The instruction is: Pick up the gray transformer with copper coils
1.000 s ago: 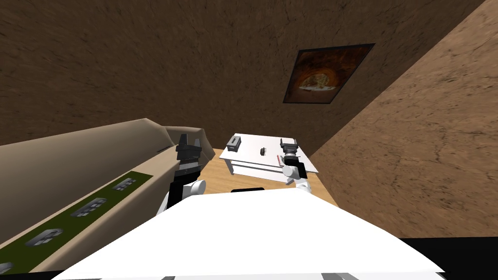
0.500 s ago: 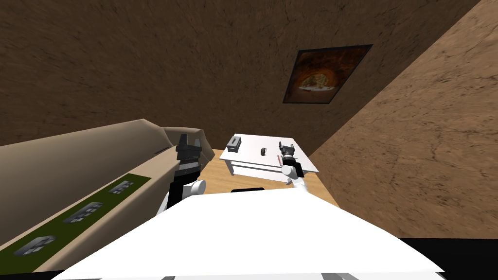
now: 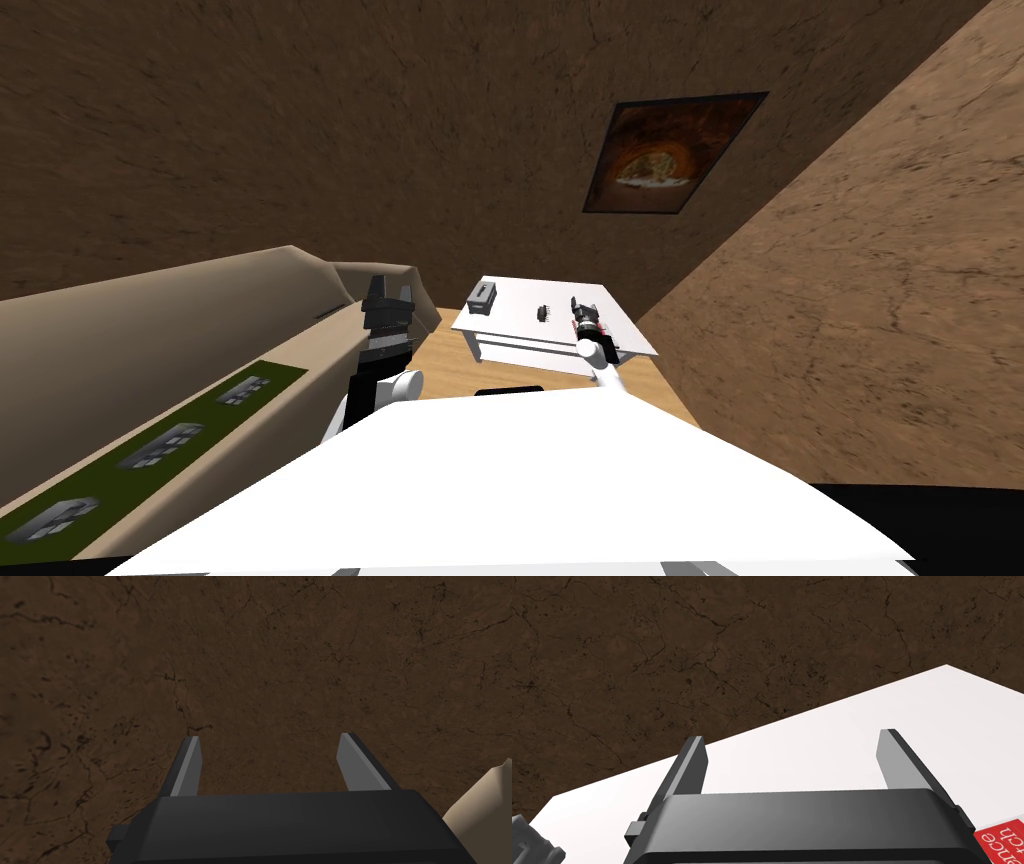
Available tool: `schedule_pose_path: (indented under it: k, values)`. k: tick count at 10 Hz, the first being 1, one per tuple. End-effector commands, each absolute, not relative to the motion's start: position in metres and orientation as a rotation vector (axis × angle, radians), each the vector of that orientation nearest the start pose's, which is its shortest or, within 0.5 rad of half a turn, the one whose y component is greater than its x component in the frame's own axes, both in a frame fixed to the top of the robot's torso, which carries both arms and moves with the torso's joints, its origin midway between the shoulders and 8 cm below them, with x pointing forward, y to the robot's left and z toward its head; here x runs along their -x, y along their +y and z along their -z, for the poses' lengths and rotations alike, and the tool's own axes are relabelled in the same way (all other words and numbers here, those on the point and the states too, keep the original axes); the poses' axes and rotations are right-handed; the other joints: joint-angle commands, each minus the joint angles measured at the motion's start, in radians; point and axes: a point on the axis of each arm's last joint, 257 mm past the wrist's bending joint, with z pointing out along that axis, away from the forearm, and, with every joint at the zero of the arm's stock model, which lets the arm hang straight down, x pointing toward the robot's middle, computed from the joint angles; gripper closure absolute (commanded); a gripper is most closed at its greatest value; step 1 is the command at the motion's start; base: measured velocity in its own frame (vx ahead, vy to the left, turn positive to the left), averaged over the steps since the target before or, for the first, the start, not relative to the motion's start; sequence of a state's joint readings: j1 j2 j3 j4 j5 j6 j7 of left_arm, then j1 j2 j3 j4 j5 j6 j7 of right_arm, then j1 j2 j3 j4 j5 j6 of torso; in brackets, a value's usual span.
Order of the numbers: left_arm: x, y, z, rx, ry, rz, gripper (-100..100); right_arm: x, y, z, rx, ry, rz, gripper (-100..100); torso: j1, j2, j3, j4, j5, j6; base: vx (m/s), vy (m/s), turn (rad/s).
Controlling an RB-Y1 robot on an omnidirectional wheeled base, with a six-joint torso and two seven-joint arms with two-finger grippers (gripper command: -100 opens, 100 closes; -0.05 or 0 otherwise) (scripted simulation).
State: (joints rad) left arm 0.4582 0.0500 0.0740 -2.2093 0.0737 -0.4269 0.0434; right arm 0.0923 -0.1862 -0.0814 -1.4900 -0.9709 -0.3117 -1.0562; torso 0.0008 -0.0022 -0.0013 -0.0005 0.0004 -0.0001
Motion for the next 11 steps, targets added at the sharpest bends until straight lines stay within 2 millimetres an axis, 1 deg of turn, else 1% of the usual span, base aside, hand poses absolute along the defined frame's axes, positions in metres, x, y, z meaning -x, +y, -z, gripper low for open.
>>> schedule_pose_path:
  k: [1,2,3,4,5,6,7,9,10,11]
  values:
    - [-0.367,0.311,0.005,0.765,0.656,1.302,0,-0.494,-0.398,0.262,2.084,0.715,2.267,-100,0.0,0.0,0.0,0.0,0.0,0.0,0.029,0.018,-0.007]
    - [-0.367,0.311,0.005,0.765,0.656,1.302,0,-0.492,-0.401,0.274,2.114,0.724,2.247,-100,0.0,0.0,0.0,0.0,0.0,0.0,0.025,0.014,-0.001]
    - [-0.367,0.311,0.005,0.765,0.656,1.302,0,-0.493,-0.4,0.294,2.117,0.791,2.171,-100,0.0,0.0,0.0,0.0,0.0,0.0,0.031,0.014,-0.002]
    - [-0.367,0.311,0.005,0.765,0.656,1.302,0,-0.495,-0.396,0.305,2.099,0.846,2.111,-100,0.0,0.0,0.0,0.0,0.0,0.0,0.051,0.02,-0.003]
    - [-0.367,0.311,0.005,0.765,0.656,1.302,0,-0.492,-0.398,0.316,2.126,0.855,2.091,-100,0.0,-0.001,-0.001,0.0,0.0,0.0,0.04,0.014,0.004]
    - [-0.367,0.311,0.005,0.765,0.656,1.302,0,-0.494,-0.394,0.327,2.109,0.908,2.032,-100,0.0,-0.001,-0.001,0.0,0.0,0.0,0.041,0.013,0.006]
    - [-0.367,0.311,0.005,0.765,0.656,1.302,0,-0.491,-0.395,0.335,2.129,0.915,2.017,-100,0.0,-0.001,-0.001,0.0,0.0,0.0,0.033,0.008,0.002]
    - [-0.367,0.311,0.005,0.765,0.656,1.302,0,-0.489,-0.387,0.368,2.125,1.019,1.884,-100,-0.001,-0.001,0.0,0.0,0.0,0.0,0.048,0.008,0.011]
    - [-0.367,0.311,0.005,0.765,0.656,1.302,0,-0.488,-0.381,0.381,2.116,1.061,1.827,-100,0.0,-0.002,-0.001,0.0,0.0,0.0,0.072,0.009,0.016]
    - [-0.367,0.311,0.005,0.765,0.656,1.302,0,-0.485,-0.382,0.388,2.132,1.068,1.814,-100,0.0,-0.003,-0.002,0.0,0.0,0.0,0.053,0.001,0.01]
